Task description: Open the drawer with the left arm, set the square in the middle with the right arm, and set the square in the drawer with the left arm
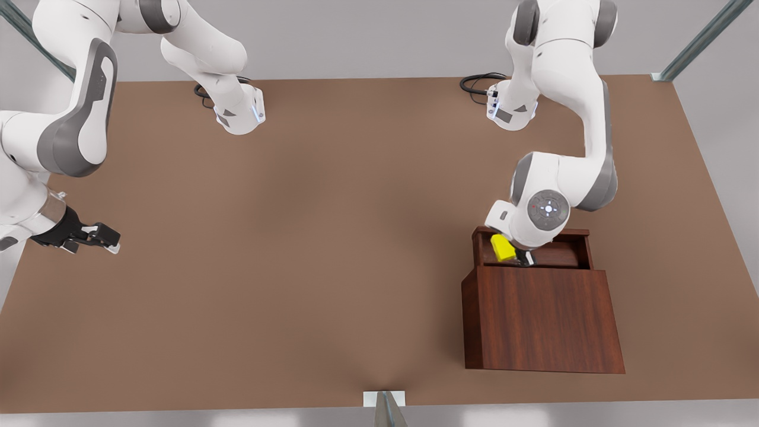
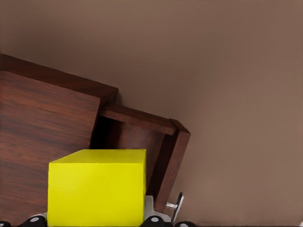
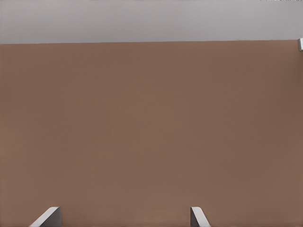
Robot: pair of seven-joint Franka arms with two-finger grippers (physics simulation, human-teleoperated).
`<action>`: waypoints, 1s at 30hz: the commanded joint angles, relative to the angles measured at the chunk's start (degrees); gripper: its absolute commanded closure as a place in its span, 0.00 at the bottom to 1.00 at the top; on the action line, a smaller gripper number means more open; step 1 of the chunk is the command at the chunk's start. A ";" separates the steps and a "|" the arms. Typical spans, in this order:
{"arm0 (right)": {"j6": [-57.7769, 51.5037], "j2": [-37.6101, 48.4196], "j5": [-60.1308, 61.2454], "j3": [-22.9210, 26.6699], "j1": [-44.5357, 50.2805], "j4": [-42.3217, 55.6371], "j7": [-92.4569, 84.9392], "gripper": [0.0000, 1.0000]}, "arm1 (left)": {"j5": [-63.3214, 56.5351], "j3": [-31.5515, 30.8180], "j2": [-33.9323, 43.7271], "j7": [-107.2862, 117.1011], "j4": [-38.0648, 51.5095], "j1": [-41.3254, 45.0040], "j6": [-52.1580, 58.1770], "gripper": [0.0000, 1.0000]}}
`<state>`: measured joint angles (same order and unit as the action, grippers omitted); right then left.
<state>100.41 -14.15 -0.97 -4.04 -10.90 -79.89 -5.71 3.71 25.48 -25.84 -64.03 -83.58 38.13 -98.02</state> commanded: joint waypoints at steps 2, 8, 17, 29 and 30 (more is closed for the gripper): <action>0.05 0.00 0.00 0.00 -0.09 0.00 0.00 0.00 | 1.30 1.06 -0.17 -2.24 0.00 -0.25 0.02 0.25; 0.05 0.00 0.00 0.00 -0.09 0.00 0.00 0.00 | 1.30 5.89 0.09 -10.94 -4.40 -0.69 -1.65 0.25; 0.05 0.00 -0.09 0.00 -0.09 0.00 0.00 0.00 | 1.30 6.07 -1.93 -12.87 -4.75 -0.86 -1.56 0.00; -0.03 0.00 -0.09 0.00 -0.09 0.00 0.00 0.00 | 5.60 6.42 1.85 36.32 4.12 -0.69 9.51 0.00; -0.03 0.00 -0.09 0.00 -0.18 0.00 0.00 0.00 | 6.14 6.33 1.76 47.48 6.06 -0.60 9.51 0.00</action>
<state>100.37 -14.15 -1.06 -4.04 -11.04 -79.89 -5.71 7.54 31.58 -24.23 -9.48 -76.39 37.83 -88.67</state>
